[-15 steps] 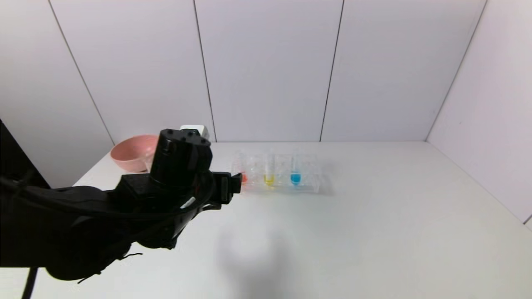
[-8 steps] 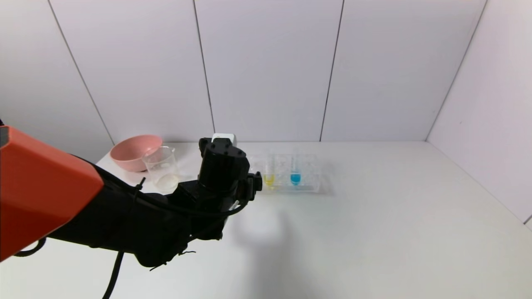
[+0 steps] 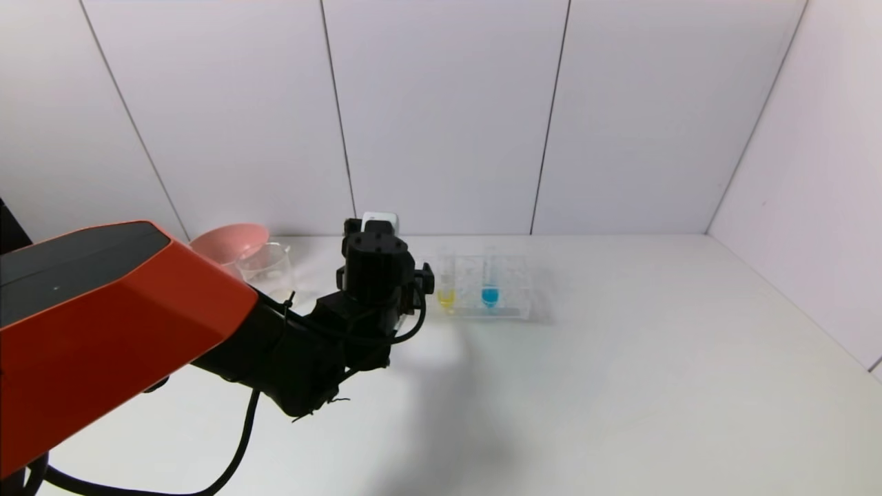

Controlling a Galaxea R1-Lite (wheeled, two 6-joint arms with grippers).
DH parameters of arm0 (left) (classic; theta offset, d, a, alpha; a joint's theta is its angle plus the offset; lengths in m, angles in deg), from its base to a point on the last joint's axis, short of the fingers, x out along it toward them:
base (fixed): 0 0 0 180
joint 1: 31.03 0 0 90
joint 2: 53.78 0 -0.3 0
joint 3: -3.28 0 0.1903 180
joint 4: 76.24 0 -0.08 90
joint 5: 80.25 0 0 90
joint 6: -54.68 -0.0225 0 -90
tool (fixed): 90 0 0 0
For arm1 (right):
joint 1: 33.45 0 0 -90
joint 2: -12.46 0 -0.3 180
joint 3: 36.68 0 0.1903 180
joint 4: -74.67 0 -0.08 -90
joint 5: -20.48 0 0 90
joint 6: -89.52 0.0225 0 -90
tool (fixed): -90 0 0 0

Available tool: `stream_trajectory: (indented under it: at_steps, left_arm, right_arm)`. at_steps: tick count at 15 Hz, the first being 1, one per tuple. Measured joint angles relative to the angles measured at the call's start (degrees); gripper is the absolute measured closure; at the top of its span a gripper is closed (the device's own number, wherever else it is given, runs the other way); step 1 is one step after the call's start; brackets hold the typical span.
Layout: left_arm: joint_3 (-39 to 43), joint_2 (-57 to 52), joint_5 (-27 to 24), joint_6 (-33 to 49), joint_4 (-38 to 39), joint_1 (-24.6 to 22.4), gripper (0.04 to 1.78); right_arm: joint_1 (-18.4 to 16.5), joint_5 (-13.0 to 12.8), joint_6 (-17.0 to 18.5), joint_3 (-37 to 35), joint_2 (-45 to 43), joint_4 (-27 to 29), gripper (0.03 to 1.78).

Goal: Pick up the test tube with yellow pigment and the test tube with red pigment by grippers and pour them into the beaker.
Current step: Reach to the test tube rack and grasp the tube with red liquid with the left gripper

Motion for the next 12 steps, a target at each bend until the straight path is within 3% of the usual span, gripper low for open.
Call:
stream_trajectory:
  at_steps: [8,10,12]
  left_arm:
    - [-1.95,3.28,-0.20,0.09,2.46,-0.45,0.07]
    - [-1.95,3.55,-0.22,0.13,2.62,-0.41,0.17]
    - [-1.95,3.58,-0.22,0.20,2.65,-0.39,0.38]
  right_arm:
    - [0.02,-0.05,0.00,0.00,0.00,0.00,0.10]
    - [0.02,-0.02,0.02,0.00,0.00,0.00,0.10]
    - [0.00,-0.02,0.02,0.00,0.00,0.00,0.10]
